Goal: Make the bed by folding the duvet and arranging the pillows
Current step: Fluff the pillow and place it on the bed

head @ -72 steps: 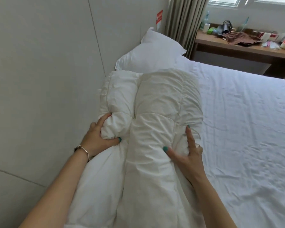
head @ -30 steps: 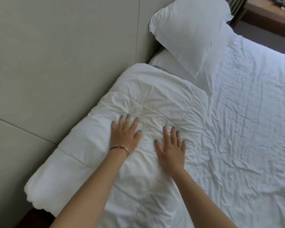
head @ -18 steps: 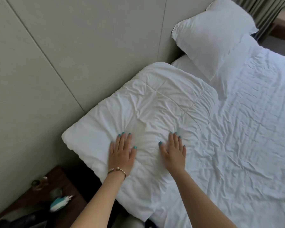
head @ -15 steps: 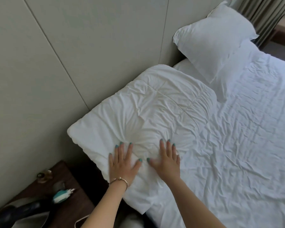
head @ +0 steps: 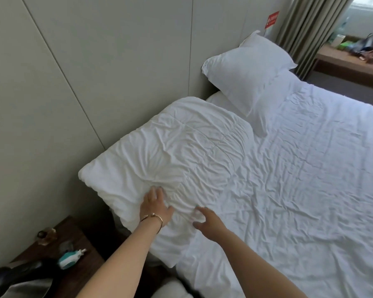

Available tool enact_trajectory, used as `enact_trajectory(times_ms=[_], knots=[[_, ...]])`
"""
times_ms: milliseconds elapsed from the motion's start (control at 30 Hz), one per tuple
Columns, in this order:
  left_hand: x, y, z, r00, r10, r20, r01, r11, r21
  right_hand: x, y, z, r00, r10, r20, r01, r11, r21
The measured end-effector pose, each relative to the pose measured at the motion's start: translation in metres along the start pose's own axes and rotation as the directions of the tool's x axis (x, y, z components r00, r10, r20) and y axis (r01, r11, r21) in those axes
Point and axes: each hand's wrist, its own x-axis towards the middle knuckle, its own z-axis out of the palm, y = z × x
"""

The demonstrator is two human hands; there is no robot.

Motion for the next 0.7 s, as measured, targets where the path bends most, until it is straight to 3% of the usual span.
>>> enact_trajectory(times_ms=[167, 300, 400, 700], knots=[[0.037, 0.036, -0.024, 0.999, 0.026, 0.027, -0.025, 0.999, -0.022, 0.023, -0.027, -0.045, 0.987, 0.082, -0.139, -0.079, 0.997, 0.024], [0.09, 0.08, -0.055, 0.992, 0.09, 0.092, -0.095, 0.994, 0.06, 0.062, -0.062, -0.096, 0.977, 0.123, -0.172, -0.133, 0.99, -0.048], [0.149, 0.125, -0.086, 0.985, 0.136, 0.104, -0.143, 0.988, 0.056, 0.101, -0.094, -0.144, 0.961, 0.125, -0.248, -0.153, 0.983, -0.098], [0.349, 0.243, -0.165, 0.943, 0.327, 0.064, -0.333, 0.937, 0.104, 0.243, -0.167, -0.298, 0.856, 0.161, -0.491, -0.191, 0.982, -0.01]])
